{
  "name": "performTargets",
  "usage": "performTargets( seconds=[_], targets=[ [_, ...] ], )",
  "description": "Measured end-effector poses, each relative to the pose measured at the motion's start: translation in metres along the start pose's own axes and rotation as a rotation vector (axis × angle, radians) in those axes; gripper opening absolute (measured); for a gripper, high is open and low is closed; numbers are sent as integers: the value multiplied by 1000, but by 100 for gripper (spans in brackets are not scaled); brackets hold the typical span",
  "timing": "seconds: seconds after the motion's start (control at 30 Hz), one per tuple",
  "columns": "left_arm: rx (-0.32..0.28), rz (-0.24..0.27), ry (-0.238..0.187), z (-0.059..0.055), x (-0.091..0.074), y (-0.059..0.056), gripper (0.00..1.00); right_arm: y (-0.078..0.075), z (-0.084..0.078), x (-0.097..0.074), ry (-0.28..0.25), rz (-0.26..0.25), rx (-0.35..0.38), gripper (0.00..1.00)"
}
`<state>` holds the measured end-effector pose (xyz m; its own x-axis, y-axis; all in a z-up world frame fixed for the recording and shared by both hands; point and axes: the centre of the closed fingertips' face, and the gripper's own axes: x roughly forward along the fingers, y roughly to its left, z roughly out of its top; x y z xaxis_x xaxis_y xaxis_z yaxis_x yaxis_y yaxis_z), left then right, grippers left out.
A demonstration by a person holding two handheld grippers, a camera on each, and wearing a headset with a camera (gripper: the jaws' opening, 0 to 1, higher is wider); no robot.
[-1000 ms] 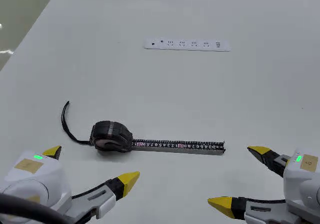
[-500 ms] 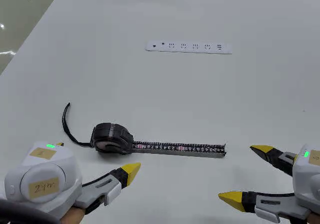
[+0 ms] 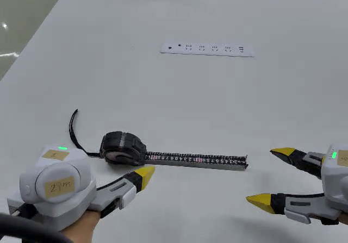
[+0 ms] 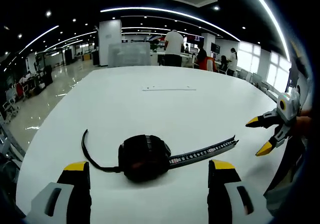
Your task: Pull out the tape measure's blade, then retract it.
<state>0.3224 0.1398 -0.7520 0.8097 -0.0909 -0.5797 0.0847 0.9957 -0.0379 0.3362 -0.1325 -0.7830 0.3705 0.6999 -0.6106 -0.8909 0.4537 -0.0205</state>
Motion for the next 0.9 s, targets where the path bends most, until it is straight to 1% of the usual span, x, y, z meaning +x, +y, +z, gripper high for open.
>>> performTargets(
  seconds=[0.23, 0.37, 0.67, 0.73, 0.9],
  targets=[
    [-27, 13, 9, -1, 11, 1, 93, -1, -1, 7, 10, 54, -64, 55],
    [-36, 18, 18, -3, 17, 1, 91, -3, -1, 11, 19, 74, -90, 49],
    [-55, 37, 36, -8, 28, 5, 87, -3, 1, 22, 37, 123, -145, 42],
    [-60, 40, 41, -9, 30, 6, 87, -4, -1, 25, 42, 133, -163, 41],
    [-62, 44, 49, -11, 35, 6, 85, -6, -3, 30, 47, 146, -191, 36]
  ],
)
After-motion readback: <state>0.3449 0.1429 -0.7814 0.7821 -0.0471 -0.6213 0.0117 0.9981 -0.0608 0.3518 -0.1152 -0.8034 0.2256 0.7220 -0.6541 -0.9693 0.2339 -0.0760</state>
